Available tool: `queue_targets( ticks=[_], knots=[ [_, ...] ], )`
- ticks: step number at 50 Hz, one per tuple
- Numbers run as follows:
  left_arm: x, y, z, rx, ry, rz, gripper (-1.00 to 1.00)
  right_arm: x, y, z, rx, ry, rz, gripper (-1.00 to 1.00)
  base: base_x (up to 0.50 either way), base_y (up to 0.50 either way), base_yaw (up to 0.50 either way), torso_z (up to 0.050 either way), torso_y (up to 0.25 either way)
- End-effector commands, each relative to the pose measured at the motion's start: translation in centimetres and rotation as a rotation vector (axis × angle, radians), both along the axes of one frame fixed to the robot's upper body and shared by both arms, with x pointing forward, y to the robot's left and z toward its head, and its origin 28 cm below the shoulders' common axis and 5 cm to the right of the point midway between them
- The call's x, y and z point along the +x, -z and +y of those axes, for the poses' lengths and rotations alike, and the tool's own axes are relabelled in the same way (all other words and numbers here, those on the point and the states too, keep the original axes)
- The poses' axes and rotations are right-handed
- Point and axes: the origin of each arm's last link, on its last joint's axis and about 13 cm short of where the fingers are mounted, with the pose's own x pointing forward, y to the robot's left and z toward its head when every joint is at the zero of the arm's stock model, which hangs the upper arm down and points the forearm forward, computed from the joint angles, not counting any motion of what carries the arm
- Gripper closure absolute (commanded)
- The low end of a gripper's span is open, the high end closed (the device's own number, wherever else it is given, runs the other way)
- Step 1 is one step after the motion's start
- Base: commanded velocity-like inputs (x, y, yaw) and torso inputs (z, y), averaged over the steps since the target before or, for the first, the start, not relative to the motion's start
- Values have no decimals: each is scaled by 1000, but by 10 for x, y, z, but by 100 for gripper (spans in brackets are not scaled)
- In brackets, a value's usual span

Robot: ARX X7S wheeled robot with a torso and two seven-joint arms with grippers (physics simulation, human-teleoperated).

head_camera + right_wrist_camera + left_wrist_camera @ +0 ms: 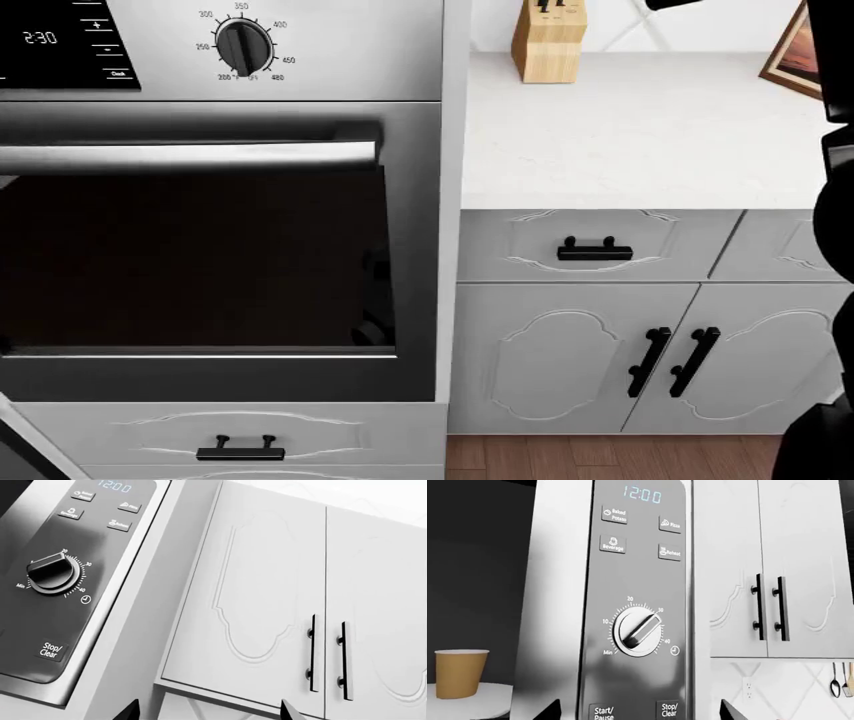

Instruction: Open the microwave door

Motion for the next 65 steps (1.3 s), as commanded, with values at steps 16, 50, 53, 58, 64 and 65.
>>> queue_targets(
  ticks=[16,50,53,58,64,65],
  knots=[
    [12,20,-48,-55,18,1,-100,1,4,-1,-1,4,-1,-100,0,0,0,0,0],
    [48,-5,-21,-258,-531,-100,-100,0,2,0,0,-7,-2,-100,0,0,0,0,0],
    [48,-5,-16,-267,-567,-109,-100,-4,0,-1,0,-7,-3,-100,0,0,0,0,0],
    [51,-5,-10,-279,-615,-116,-100,-5,-1,-1,0,-7,-3,-100,0,0,0,0,0],
    [52,-6,-5,-281,-657,-130,-100,-6,-2,0,-1,-8,-3,-100,0,0,0,0,0],
    [52,-6,-4,-281,-664,-132,-100,-5,-2,0,0,-9,-3,-100,0,0,0,0,0]
  ],
)
